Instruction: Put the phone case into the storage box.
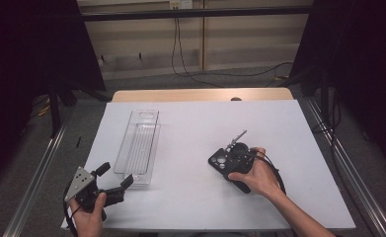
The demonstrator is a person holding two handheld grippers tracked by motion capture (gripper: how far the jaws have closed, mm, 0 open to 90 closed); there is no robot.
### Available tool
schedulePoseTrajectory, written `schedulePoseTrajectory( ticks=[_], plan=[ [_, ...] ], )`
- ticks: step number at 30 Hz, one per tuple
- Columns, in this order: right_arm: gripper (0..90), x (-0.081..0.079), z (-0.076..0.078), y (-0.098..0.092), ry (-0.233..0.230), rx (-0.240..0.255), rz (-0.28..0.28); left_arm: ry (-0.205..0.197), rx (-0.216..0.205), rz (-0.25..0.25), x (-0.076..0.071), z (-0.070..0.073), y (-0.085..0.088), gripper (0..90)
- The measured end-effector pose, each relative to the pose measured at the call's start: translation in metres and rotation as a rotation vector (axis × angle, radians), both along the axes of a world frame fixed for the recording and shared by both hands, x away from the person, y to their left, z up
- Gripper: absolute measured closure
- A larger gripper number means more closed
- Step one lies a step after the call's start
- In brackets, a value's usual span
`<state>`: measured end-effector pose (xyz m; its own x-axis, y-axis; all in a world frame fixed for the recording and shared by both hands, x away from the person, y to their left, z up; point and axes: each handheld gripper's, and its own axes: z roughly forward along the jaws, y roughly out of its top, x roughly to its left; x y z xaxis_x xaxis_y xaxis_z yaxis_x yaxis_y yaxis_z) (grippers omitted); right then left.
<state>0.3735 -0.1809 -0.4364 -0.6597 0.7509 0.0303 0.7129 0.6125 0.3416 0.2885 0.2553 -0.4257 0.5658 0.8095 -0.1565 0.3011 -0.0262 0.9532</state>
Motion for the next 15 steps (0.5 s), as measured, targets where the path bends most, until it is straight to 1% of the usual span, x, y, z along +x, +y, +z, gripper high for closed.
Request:
schedulePoseTrajectory(
  ticks=[4,7,12,15],
  plan=[
    [15.0,-0.0006,-0.0003,-0.0020,-0.012,0.018,-0.008,0.001,-0.002,-0.002,-0.0002,-0.0001,-0.0012,2.8],
    [15.1,-0.0001,0.0002,-0.0023,-0.007,0.018,-0.008,0.000,-0.001,-0.001,-0.0005,0.0000,-0.0005,2.8],
    [15.2,0.0002,0.0014,-0.0049,-0.002,0.051,-0.017,0.001,0.000,-0.003,-0.0004,-0.0004,-0.0003,2.8],
    [15.2,-0.0001,0.0033,-0.0053,-0.015,0.064,-0.013,-0.001,0.003,-0.003,-0.0005,-0.0001,0.0002,2.8]
  ],
)
